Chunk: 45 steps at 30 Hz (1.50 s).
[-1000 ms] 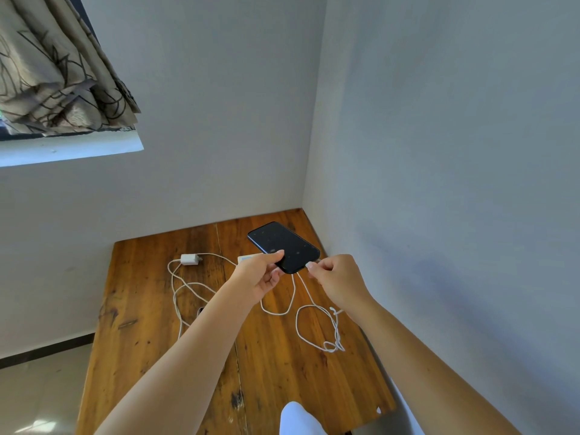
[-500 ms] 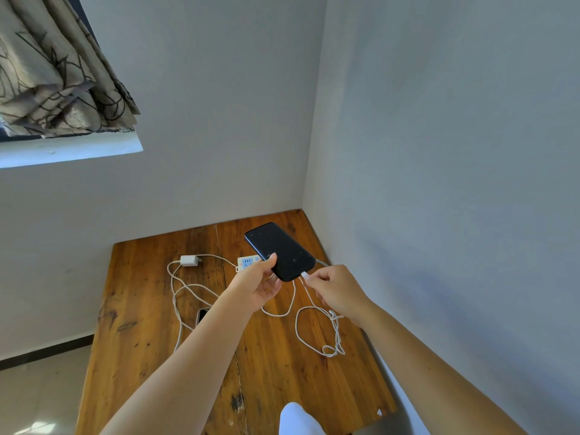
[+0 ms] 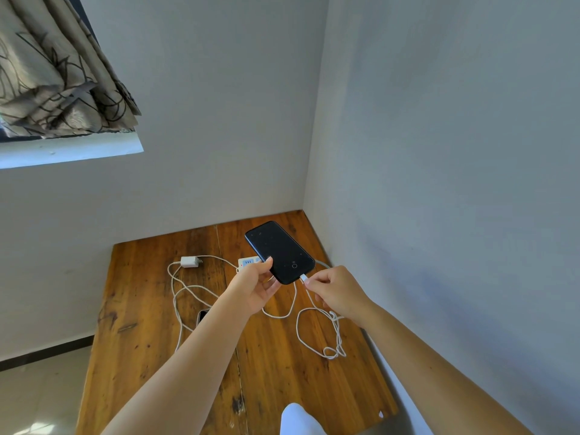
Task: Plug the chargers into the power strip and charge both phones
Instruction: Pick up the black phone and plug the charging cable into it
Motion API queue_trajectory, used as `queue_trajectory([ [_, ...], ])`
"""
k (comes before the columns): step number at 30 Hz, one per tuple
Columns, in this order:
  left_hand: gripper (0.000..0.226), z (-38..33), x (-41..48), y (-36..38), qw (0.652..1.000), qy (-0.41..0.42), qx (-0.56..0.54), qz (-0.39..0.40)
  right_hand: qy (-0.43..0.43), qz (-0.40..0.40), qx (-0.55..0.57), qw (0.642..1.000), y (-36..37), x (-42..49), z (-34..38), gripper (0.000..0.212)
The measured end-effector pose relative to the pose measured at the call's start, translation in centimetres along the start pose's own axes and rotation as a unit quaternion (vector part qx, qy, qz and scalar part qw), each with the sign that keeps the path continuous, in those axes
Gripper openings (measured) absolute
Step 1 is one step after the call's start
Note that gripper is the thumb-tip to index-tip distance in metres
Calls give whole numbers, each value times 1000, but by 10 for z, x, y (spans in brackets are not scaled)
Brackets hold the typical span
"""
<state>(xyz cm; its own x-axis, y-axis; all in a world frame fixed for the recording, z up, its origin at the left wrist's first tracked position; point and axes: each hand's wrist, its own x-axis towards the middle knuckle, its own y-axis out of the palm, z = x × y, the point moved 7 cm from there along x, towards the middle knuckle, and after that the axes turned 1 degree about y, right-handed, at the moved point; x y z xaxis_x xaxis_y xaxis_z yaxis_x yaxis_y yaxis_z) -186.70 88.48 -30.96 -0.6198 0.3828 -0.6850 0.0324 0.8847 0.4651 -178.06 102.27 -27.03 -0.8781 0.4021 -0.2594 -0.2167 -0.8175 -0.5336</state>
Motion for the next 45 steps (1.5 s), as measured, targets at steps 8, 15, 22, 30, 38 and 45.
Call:
queue_trajectory([
  [8,45,-1,0,2,1000,4,9,6,2,12,-1,1000,0,3,-2,23],
  [15,43,-1,1,2,1000,3,14,12,3,19,1,1000,0,5,-3,23],
  [22,46,-2,6,3,1000,4,14,20,3,18,5,1000,-2,5,-3,22],
  [30,46,0,8,1,1000,1,9,16,5,21,4,1000,-1,5,-5,23],
  [38,45,0,7,1,1000,0,7,17,10,34,2,999,1,6,-7,23],
  [45,45,0,9,2,1000,0,2,21,3,51,15,999,0,4,-9,22],
])
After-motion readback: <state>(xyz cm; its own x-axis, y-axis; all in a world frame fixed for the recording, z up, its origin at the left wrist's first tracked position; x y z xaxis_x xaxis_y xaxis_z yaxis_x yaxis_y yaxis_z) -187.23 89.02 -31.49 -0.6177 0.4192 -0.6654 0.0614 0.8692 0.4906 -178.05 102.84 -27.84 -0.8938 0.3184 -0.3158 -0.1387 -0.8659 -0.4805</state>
